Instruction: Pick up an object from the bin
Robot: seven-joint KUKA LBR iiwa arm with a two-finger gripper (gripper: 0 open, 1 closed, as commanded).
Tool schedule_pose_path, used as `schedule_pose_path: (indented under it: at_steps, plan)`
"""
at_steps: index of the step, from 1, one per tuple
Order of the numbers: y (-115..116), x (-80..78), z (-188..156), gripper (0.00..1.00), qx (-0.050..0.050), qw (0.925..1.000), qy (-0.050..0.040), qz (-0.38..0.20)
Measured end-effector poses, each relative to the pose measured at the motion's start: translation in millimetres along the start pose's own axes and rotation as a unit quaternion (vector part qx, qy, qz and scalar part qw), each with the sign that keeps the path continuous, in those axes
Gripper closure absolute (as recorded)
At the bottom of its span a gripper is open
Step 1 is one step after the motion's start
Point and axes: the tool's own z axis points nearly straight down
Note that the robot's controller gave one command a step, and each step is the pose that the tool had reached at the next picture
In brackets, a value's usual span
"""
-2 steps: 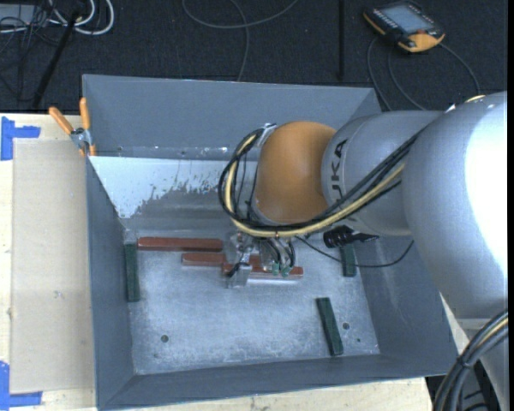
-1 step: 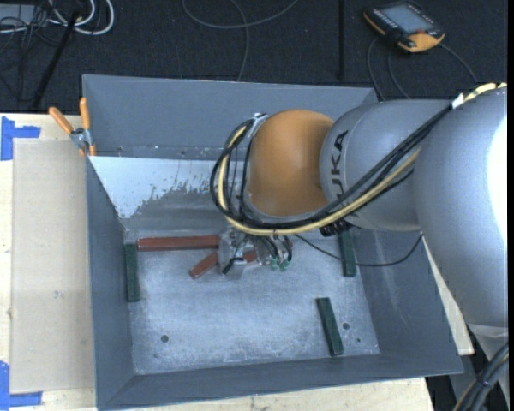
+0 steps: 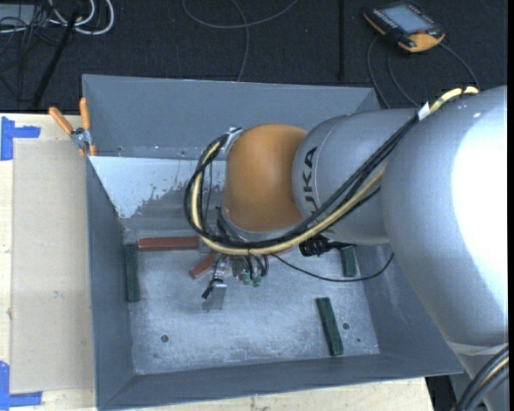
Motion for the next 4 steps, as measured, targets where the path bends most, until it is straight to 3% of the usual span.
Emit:
schedule_pose_path:
  at_steps: [1, 2, 3, 4]
  plan:
    - [0, -0.1, 0, 0.00, 0.000, 1.0000, -0.0001, 0.000]
    - [-73, -53.5, 32, 1.00, 0.000, 0.9987, -0.0027, -0.051]
    - [-73, -53.5, 32, 1.00, 0.000, 0.9987, -0.0027, -0.050]
    - [-70, -52.6, -97, 1.00, 0.000, 0.9991, -0.0015, -0.042]
